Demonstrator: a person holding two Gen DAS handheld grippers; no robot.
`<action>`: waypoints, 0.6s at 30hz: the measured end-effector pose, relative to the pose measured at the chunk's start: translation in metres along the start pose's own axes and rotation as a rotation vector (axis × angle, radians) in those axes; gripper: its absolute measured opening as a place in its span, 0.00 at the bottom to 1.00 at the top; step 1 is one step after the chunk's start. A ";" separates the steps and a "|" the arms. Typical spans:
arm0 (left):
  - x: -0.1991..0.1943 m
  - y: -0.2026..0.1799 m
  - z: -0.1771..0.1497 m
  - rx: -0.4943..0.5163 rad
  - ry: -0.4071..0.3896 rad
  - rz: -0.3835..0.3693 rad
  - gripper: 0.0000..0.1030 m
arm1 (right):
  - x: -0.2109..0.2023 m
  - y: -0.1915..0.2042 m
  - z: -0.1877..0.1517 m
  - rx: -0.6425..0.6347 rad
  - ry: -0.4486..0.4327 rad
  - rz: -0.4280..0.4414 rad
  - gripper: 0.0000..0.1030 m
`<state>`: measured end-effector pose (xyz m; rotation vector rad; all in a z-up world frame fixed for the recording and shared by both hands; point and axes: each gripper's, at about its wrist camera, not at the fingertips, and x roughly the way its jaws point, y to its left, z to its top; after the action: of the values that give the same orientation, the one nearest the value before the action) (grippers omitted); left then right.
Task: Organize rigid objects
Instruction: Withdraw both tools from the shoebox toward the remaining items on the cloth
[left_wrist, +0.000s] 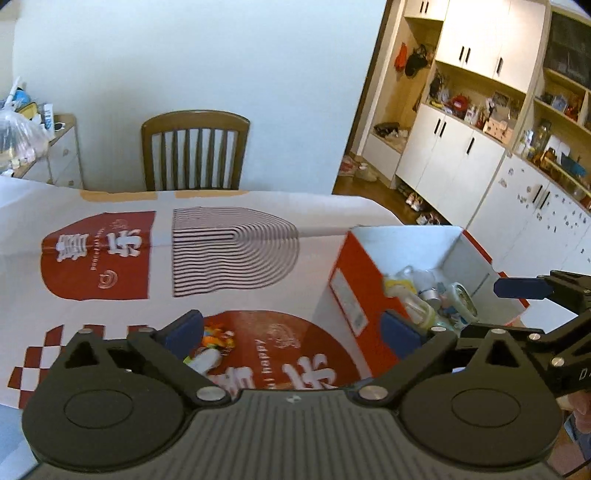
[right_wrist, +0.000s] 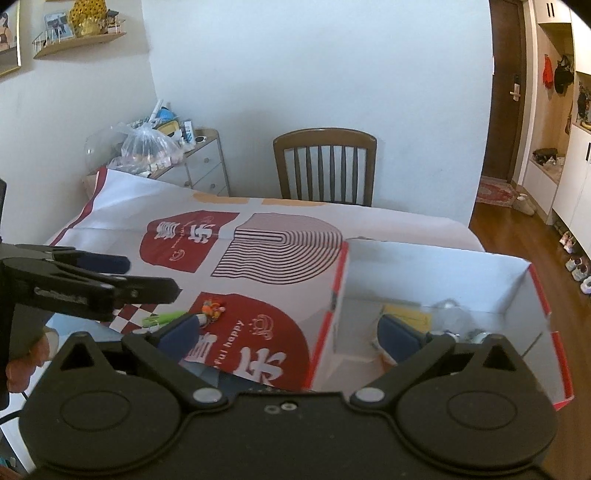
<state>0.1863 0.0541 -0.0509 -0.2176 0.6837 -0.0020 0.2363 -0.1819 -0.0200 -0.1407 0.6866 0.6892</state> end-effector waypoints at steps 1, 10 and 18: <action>0.000 0.006 -0.002 0.005 -0.001 0.001 0.99 | 0.002 0.003 0.001 0.001 0.003 -0.001 1.00; 0.009 0.072 -0.020 0.004 0.035 0.054 0.99 | 0.038 0.034 0.007 -0.006 0.048 -0.020 1.00; 0.035 0.120 -0.043 -0.013 0.103 0.082 0.99 | 0.084 0.062 0.010 -0.035 0.121 -0.039 1.00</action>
<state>0.1779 0.1607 -0.1292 -0.2028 0.7955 0.0703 0.2504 -0.0856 -0.0585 -0.2293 0.7856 0.6593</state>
